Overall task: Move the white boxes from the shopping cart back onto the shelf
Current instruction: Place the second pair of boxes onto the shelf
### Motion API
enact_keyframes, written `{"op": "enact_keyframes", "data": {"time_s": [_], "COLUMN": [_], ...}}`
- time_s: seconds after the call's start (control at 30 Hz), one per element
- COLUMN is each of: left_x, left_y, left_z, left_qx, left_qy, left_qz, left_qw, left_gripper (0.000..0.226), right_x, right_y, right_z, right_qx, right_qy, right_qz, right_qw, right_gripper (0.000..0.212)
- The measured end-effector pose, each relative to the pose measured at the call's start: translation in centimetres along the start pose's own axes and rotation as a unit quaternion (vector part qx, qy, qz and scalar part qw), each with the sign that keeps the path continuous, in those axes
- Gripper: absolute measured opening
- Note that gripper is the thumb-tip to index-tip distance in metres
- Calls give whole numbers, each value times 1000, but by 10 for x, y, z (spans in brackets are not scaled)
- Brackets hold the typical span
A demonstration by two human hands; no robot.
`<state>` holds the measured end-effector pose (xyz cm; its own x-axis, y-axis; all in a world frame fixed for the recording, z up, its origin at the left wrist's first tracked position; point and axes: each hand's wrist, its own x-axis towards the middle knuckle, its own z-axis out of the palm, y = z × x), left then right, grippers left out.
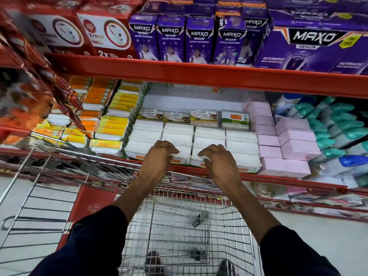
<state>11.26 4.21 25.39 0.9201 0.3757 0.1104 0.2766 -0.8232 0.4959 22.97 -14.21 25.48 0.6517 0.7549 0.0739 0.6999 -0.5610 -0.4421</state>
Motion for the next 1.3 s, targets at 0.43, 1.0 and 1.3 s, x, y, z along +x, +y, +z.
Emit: {"op": "enact_keyframes", "data": {"time_s": [0.43,1.0,1.3], "left_x": [-28,-32,-50], "left_y": [-40,-51,-51], "left_z": [-23,-18,2], "left_qx": [60,102,120], "left_qy": [56,58,-11], "left_qz": [-85,-31,-2], "left_qw": [993,993,993], "left_gripper": [34,33,47], "right_x": [10,15,-4], "right_y": [-41,-47,-38], "right_z": [28,46,65], "right_qx": [-29,-54,-124], "right_qy": [13,26,-50], "right_qz": [-65,-74,-118], "right_qw": [997,996,984], "right_gripper": [42,43,59]}}
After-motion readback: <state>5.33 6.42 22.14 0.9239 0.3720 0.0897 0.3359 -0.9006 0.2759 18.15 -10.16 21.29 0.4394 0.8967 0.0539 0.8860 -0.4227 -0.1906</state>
